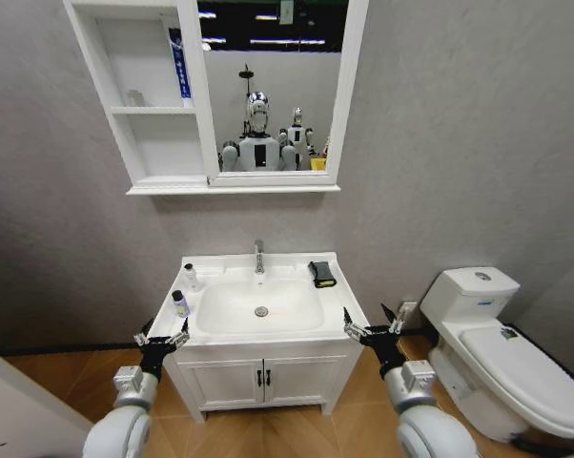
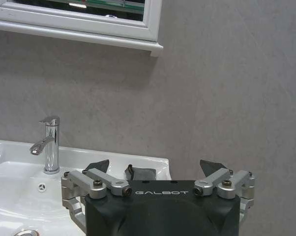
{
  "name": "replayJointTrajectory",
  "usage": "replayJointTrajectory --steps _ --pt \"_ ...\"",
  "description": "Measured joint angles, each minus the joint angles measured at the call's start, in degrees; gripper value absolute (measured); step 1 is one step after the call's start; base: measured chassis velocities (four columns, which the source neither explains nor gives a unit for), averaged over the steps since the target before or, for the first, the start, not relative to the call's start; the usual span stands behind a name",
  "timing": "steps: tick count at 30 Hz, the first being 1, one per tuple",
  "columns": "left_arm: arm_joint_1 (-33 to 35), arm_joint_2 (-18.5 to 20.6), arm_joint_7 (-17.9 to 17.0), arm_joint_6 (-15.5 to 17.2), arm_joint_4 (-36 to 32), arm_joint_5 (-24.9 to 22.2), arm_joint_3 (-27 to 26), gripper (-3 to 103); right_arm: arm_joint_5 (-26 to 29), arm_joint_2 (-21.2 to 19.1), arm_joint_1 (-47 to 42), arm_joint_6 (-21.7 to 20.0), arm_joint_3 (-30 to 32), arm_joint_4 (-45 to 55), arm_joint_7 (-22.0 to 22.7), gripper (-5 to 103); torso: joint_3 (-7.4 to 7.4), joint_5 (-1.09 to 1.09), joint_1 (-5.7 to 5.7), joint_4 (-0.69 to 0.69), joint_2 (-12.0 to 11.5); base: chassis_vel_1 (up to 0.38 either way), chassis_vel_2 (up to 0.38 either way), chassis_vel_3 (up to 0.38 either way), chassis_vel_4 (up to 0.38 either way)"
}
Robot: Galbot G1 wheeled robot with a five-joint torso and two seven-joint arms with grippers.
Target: Move facial cleanser and shampoo from washbasin to cabinet, then wipe washbasin with towel.
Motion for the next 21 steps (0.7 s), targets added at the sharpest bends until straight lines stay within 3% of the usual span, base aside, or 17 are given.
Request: replayJointTrajectory --steps 6,21 --pt "-4.86 3.19 0.15 1.62 6.38 -1.6 2.41 100 0.35 -0.93 0.78 0.08 -0.07 -0.76 0.27 100 0.0 0.0 0.01 -0.02 0.0 0.0 0.0 0.0 0.0" --pt "-10.24 2.54 -1.37 1.09 13.24 -2.85 3.54 100 0.43 -2.09 1.6 1.47 0.02 -2.97 0.26 100 0.0 0.01 0.0 -0.01 0.0 0.0 0.0 0.0 0.0"
